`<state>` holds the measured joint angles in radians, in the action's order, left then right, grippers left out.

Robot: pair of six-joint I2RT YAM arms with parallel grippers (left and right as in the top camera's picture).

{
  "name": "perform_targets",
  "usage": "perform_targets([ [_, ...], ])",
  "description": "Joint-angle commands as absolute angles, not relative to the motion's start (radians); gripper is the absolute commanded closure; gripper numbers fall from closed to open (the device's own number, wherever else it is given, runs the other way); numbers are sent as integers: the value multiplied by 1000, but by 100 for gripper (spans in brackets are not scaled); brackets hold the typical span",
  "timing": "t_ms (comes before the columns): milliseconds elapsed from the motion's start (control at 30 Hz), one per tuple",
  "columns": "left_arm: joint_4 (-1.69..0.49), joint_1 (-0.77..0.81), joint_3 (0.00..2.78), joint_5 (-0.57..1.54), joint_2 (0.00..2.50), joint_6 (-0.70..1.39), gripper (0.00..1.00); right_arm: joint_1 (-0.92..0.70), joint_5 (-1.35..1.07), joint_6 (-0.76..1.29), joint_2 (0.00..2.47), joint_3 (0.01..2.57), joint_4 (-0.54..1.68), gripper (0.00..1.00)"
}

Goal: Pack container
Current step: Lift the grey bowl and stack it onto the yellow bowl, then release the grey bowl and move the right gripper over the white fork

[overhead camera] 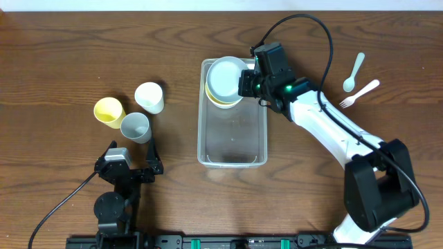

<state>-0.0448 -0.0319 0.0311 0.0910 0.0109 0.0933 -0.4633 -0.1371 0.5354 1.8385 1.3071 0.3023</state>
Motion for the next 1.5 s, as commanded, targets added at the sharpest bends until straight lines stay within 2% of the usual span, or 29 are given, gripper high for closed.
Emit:
perform_targets([
  [0,-62,-36,5,101,5,94,2,-475,-120,545,1871,1308,295,94],
  [200,-62,-36,5,101,5,94,2,-482,-120,545,1907,1307,283,93],
  [233,-62,-36,5,101,5,94,2,-484,-120,544,1910,1307,281,91],
  [333,-62,-36,5,101,5,94,2,-484,-120,533,1913,1307,279,66],
  [400,-62,-36,5,101,5,94,2,-484,-120,522,1913,1307,277,57],
  [433,-62,-36,5,101,5,94,2,-484,-120,517,1913,1307,276,55],
  [633,-62,-36,5,101,5,94,2,-484,-174,491,1908,1332,285,57],
  [767,-62,-36,5,102,5,94,2,-485,-248,450,1874,1431,383,56],
  [1000,-62,-36,5,101,5,94,2,-444,-228,417,1726,1642,672,46],
  [1167,-62,-36,5,101,5,94,2,-318,-121,402,1589,1703,860,41],
  [1467,-62,-36,5,101,5,94,2,23,74,426,1431,1709,1159,36],
])
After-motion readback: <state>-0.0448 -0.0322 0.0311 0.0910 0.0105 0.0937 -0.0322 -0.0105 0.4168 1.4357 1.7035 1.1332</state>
